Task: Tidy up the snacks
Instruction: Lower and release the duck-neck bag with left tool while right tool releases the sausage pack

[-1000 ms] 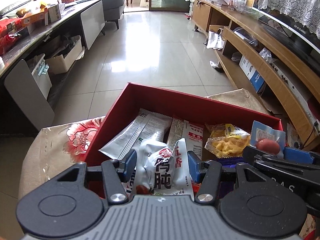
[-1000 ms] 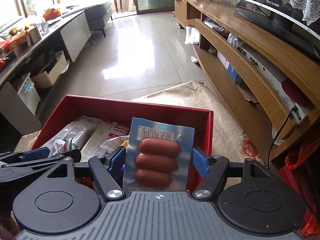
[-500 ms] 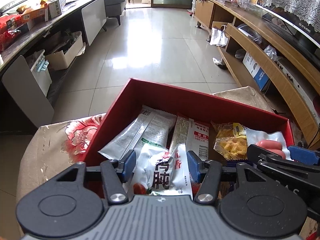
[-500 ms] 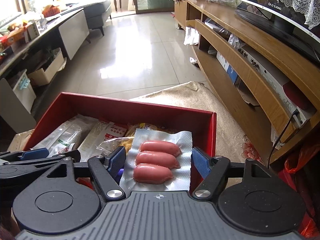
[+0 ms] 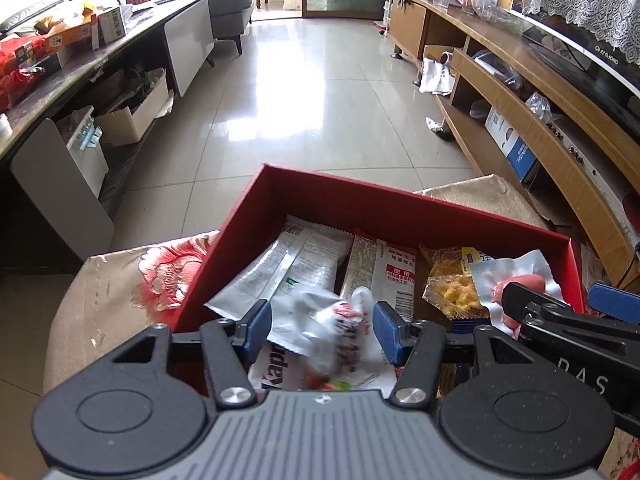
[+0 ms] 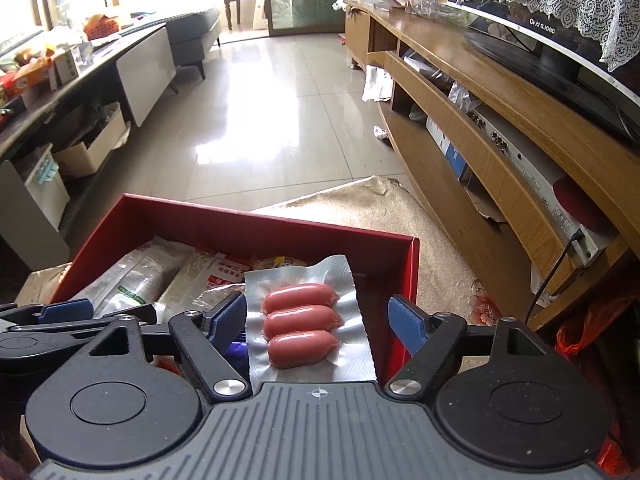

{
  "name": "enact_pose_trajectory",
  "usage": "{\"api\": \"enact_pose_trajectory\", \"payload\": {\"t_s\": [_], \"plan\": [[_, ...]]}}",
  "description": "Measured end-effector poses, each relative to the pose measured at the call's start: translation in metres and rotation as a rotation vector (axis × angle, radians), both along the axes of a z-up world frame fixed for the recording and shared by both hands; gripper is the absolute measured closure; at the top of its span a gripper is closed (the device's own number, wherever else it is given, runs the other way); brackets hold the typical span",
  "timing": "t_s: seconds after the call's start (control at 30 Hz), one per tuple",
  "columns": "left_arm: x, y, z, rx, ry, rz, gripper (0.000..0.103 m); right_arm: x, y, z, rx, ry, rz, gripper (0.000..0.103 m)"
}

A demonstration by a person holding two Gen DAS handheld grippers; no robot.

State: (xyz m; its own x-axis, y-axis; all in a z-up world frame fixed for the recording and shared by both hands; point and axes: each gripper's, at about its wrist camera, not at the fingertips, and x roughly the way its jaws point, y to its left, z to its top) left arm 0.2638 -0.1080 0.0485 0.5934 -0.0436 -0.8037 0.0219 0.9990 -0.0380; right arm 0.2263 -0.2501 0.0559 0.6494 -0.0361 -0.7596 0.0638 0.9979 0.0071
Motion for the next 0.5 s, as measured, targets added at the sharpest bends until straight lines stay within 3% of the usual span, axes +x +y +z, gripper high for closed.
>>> {"api": "enact_pose_trajectory", "payload": {"t_s": [0.5], "plan": [[-0.040, 0.017, 0.020, -0.013, -0.027, 0.024, 0.045, -0.035, 0.003, 0.013, -0.057, 0.007, -0.017, 0.017]]}}
